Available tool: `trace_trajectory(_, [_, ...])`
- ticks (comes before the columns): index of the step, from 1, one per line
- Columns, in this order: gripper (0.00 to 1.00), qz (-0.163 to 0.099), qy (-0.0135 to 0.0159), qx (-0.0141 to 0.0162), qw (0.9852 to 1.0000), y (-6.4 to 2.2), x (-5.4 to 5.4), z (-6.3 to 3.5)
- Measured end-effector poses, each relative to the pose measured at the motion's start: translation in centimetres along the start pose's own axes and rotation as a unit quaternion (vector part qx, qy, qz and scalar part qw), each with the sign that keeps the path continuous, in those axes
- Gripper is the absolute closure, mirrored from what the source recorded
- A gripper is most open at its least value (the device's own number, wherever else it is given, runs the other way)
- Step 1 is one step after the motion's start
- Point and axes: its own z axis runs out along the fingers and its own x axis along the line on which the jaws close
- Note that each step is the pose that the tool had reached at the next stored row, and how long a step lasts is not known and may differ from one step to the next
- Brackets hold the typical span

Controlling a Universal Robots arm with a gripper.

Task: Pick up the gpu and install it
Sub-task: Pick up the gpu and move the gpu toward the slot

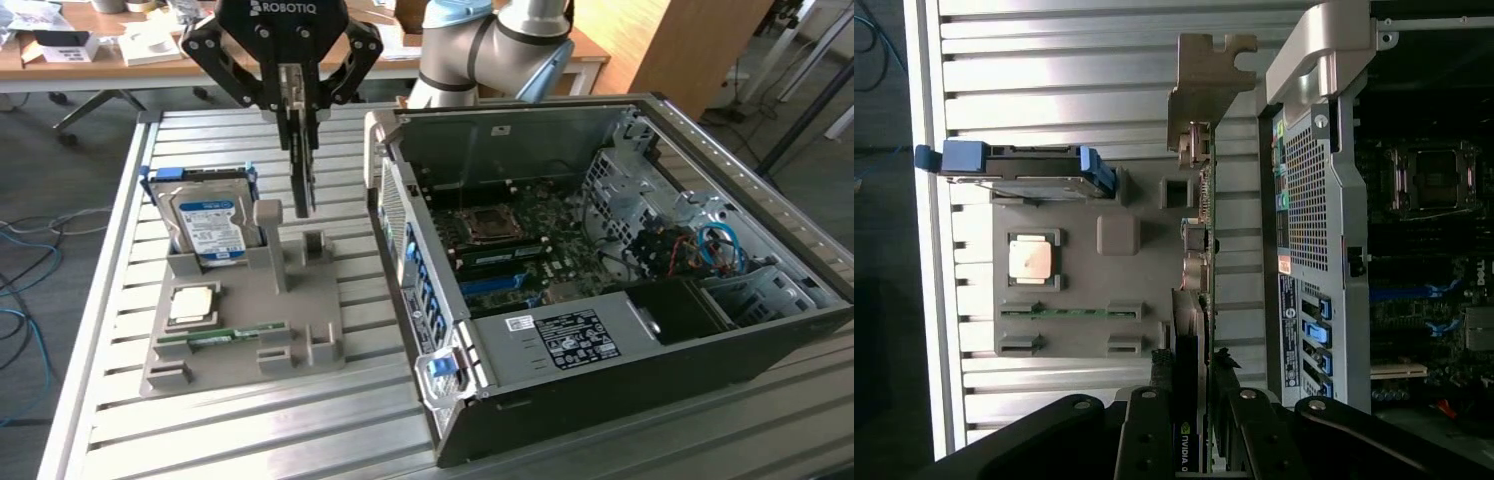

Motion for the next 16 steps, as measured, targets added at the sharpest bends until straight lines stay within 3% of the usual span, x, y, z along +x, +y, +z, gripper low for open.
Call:
trace_trajectory(11, [0.74, 0.0, 0.0001, 0.0, 1.0, 0.0, -0.03, 0.0])
trace_trajectory(16, [0.74, 0.0, 0.0, 0.0, 1.0, 0.06, -0.82, 0.01])
